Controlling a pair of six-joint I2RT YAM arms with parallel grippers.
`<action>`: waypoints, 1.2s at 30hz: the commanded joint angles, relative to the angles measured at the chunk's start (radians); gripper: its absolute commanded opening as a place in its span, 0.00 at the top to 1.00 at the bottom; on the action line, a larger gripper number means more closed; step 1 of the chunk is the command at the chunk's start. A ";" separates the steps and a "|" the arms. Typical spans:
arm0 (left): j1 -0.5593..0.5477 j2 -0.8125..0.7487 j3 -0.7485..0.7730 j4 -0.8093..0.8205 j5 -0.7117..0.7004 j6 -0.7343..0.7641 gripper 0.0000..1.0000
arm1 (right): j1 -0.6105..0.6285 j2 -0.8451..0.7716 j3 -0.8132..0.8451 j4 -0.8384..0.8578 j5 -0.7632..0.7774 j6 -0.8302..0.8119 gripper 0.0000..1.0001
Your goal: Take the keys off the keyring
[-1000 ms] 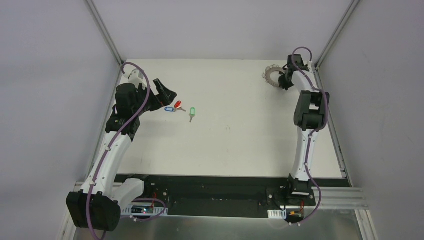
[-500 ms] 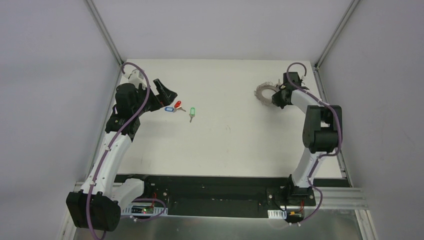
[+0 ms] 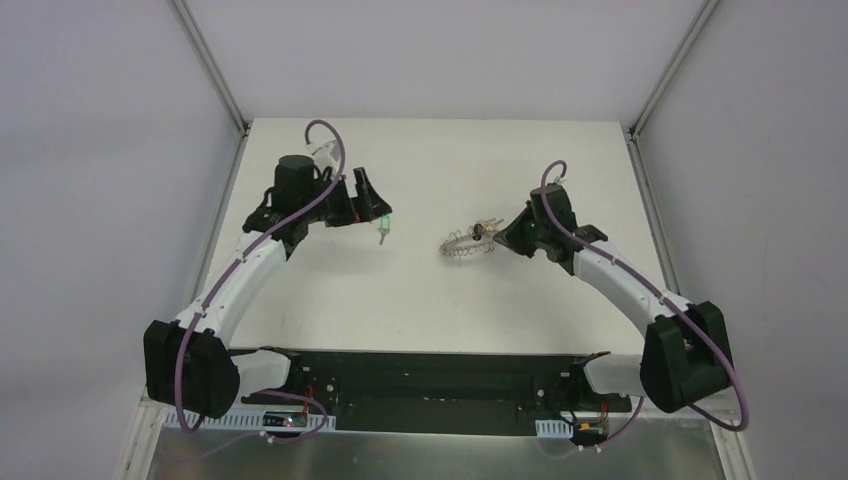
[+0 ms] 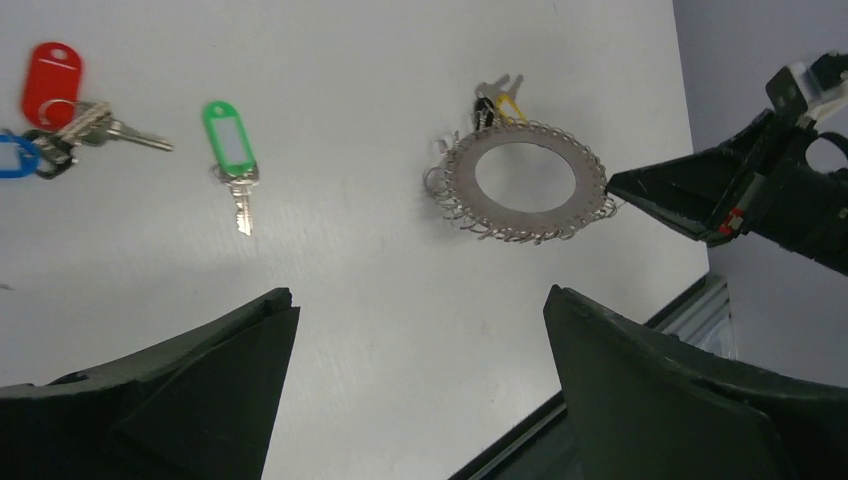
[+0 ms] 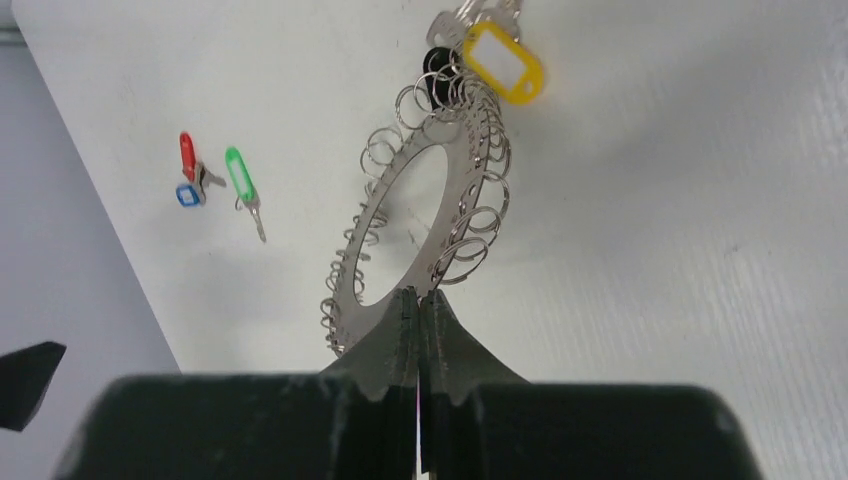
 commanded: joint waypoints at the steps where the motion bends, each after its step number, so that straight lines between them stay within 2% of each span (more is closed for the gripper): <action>1: -0.118 0.019 0.068 -0.064 0.052 0.150 0.00 | 0.052 -0.128 -0.083 0.042 -0.009 0.032 1.00; 5: -0.141 0.028 0.067 -0.060 0.079 0.189 0.00 | 0.085 -0.194 -0.136 0.049 -0.023 0.029 1.00; 10: -0.132 0.046 0.052 -0.001 0.056 0.049 0.00 | 0.097 -0.251 -0.168 0.033 -0.040 0.009 1.00; 12: -0.128 0.080 0.036 0.033 0.124 -0.013 0.00 | 0.099 -0.272 -0.174 0.025 -0.038 0.000 1.00; 14: -0.138 0.131 0.025 0.113 0.265 -0.014 0.00 | 0.099 -0.288 -0.174 0.014 -0.035 -0.008 1.00; 15: -0.171 0.146 0.043 0.099 0.290 0.037 0.00 | 0.099 -0.296 -0.172 0.011 -0.035 -0.010 1.00; 16: -0.220 0.140 0.065 0.034 0.236 0.136 0.00 | 0.099 -0.300 -0.170 0.006 -0.035 -0.012 1.00; 18: -0.363 0.089 0.064 -0.045 0.044 0.341 0.00 | 0.101 -0.306 -0.159 -0.005 -0.036 -0.010 1.00; 19: -0.423 0.064 0.042 -0.038 -0.024 0.401 0.00 | 0.101 -0.308 -0.157 -0.009 -0.039 -0.008 1.00; 22: -0.523 0.034 -0.015 0.007 -0.103 0.480 0.00 | 0.108 -0.315 -0.159 0.001 -0.058 0.002 1.00; 27: -0.559 0.051 -0.067 0.145 -0.121 0.545 0.00 | 0.132 -0.306 -0.123 -0.016 -0.099 0.004 1.00; 29: -0.593 0.076 -0.062 0.185 -0.170 0.596 0.00 | 0.144 -0.304 -0.100 -0.035 -0.097 -0.002 1.00; 32: -0.639 0.117 -0.046 0.186 -0.204 0.726 0.00 | 0.158 -0.306 -0.083 -0.043 -0.096 0.003 1.00; 36: -0.655 0.166 -0.019 0.188 -0.199 0.745 0.06 | 0.179 -0.305 -0.067 -0.039 -0.094 0.020 1.00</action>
